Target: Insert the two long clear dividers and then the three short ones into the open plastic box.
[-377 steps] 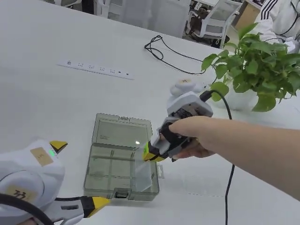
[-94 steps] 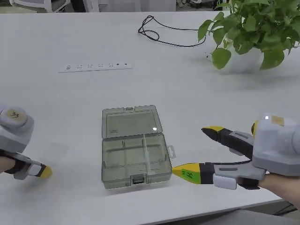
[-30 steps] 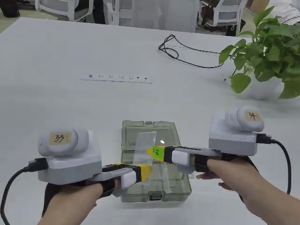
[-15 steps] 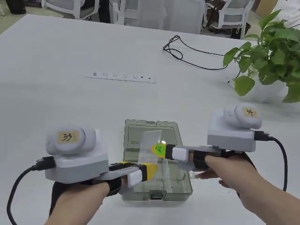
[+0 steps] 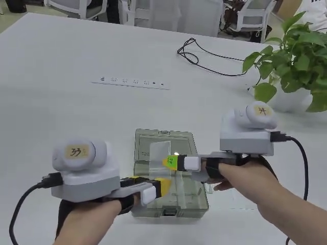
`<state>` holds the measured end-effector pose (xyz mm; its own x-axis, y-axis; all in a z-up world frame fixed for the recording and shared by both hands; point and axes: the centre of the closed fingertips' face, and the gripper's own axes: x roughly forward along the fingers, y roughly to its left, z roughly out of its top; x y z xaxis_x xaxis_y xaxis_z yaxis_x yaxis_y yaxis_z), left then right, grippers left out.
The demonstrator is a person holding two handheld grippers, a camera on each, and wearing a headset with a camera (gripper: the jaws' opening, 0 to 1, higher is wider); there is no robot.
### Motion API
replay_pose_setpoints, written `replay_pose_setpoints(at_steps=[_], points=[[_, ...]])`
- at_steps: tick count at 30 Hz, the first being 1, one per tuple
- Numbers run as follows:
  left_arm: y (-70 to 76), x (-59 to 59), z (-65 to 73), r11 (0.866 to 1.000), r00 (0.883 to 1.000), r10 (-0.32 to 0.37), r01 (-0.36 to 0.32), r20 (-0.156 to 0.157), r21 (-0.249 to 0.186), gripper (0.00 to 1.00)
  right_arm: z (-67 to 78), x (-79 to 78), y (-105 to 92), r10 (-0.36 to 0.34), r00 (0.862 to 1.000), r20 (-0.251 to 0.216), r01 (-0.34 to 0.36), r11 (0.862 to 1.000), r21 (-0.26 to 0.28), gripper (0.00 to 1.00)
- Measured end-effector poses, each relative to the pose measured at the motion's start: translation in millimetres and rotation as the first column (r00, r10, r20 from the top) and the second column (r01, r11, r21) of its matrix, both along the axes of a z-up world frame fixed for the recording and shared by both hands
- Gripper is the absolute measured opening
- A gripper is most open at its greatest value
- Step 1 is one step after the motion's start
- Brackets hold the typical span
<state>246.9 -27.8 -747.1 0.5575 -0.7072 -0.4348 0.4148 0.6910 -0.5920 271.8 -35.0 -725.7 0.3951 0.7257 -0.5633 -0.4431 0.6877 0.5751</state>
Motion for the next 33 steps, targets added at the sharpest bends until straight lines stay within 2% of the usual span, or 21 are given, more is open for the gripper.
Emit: replay_pose_setpoints(at_steps=[5, 9, 11, 13, 14, 16, 17, 18, 21, 22, 24, 25, 26, 27, 28, 30, 31, 32, 33], points=[[-1.8, -1.8, 0.1, 0.998, 0.997, -0.062, 0.06, 0.049, 0.035, 0.31, 0.5, 3.6, -1.3, -0.012, 1.0, -0.021, 0.011, 1.0, -0.009, 0.02], [0.1, -3.7, -0.3, 0.99, 0.986, -0.125, 0.116, 0.109, 0.086, 0.35, -2.4, 6.2, -5.1, -0.023, 0.999, -0.041, 0.021, 0.999, -0.038, 0.02], [1.5, -4.3, 0.5, 0.984, 0.977, -0.155, 0.141, 0.143, 0.106, 0.42, -3.2, 7.1, -6.8, -0.031, 0.998, -0.053, 0.029, 0.999, -0.045, 0.02], [4.0, -5.0, 0.7, 0.974, 0.96, -0.202, 0.176, 0.192, 0.146, 0.49, -4.9, 8.2, -9.3, -0.039, 0.997, -0.071, 0.035, 0.998, -0.061, 0.02], [7.4, -5.2, -1.2, 0.966, 0.953, -0.223, 0.187, 0.206, 0.179, 0.51, -5.3, 8.7, -10.2, -0.042, 0.996, -0.08, 0.037, 0.997, -0.068, 0.02], [11.2, -4.6, -2.7, 0.955, 0.937, -0.254, 0.204, 0.241, 0.215, 0.58, -5.2, 9.9, -10.9, -0.051, 0.994, -0.098, 0.044, 0.997, -0.069, 0.02], [12.7, -5.7, -4.0, 0.95, 0.932, -0.268, 0.214, 0.244, 0.227, 0.6, -5.5, 9.5, -10.7, -0.051, 0.992, -0.113, 0.044, 0.997, -0.069, 0.02], [14.0, -6.4, -4.6, 0.942, 0.92, -0.292, 0.231, 0.26, 0.242, 0.63, -5.6, 11.1, -11.6, -0.054, 0.992, -0.112, 0.045, 0.996, -0.08, 0.02], [18.6, -6.9, -9.7, 0.919, 0.898, -0.341, 0.255, 0.28, 0.3, 0.74, -3.9, 14.3, -12.2, -0.057, 0.991, -0.125, 0.047, 0.995, -0.083, 0.02], [19.4, -7.3, -10.6, 0.907, 0.884, -0.365, 0.267, 0.294, 0.325, 0.81, -3.7, 13.1, -12.3, -0.065, 0.987, -0.144, 0.053, 0.995, -0.087, 0.02], [19.0, -10.4, -11.5, 0.89, 0.861, -0.405, 0.295, 0.306, 0.349, 0.9, -1.8, 14.1, -11.9, -0.07, 0.985, -0.155, 0.057, 0.995, -0.084, 0.02], [20.4, -11.8, -12.5, 0.875, 0.846, -0.431, 0.307, 0.313, 0.374, 0.94, -2.5, 16.0, -13.6, -0.08, 0.982, -0.173, 0.064, 0.994, -0.094, 0.02], [20.6, -12.3, -12.1, 0.868, 0.833, -0.446, 0.313, 0.327, 0.385, 0.96, -2.5, 16.8, -13.8, -0.081, 0.981, -0.179, 0.064, 0.993, -0.098, 0.02], [21.8, -10.9, -11.1, 0.86, 0.814, -0.46, 0.309, 0.355, 0.405, 0.99, -2.8, 17.9, -14.5, -0.088, 0.978, -0.189, 0.069, 0.992, -0.106, 0.02], [22.8, -12.0, -12.4, 0.857, 0.812, -0.466, 0.314, 0.352, 0.41, 1.0, -3.7, 17.6, -15.3, -0.098, 0.973, -0.209, 0.075, 0.991, -0.114, 0.02], [25.3, -12.2, -13.7, 0.843, 0.796, -0.49, 0.329, 0.356, 0.426, 1.0, -5.1, 20.0, -14.0, -0.104, 0.966, -0.235, 0.077, 0.99, -0.121, 0.02], [27.1, -11.5, -14.1, 0.837, 0.783, -0.502, 0.333, 0.367, 0.435, 1.0, -7.5, 21.7, -14.8, -0.106, 0.96, -0.26, 0.075, 0.989, -0.129, 0.02], [28.1, -11.2, -15.0, 0.836, 0.784, -0.503, 0.334, 0.363, 0.436, 1.0, -8.5, 22.5, -14.8, -0.112, 0.957, -0.268, 0.078, 0.988, -0.133, 0.02], [30.1, -10.1, -16.2, 0.833, 0.784, -0.506, 0.335, 0.361, 0.439, 1.0, -11.3, 20.3, -15.1, -0.117, 0.947, -0.298, 0.076, 0.986, -0.147, 0.02]])
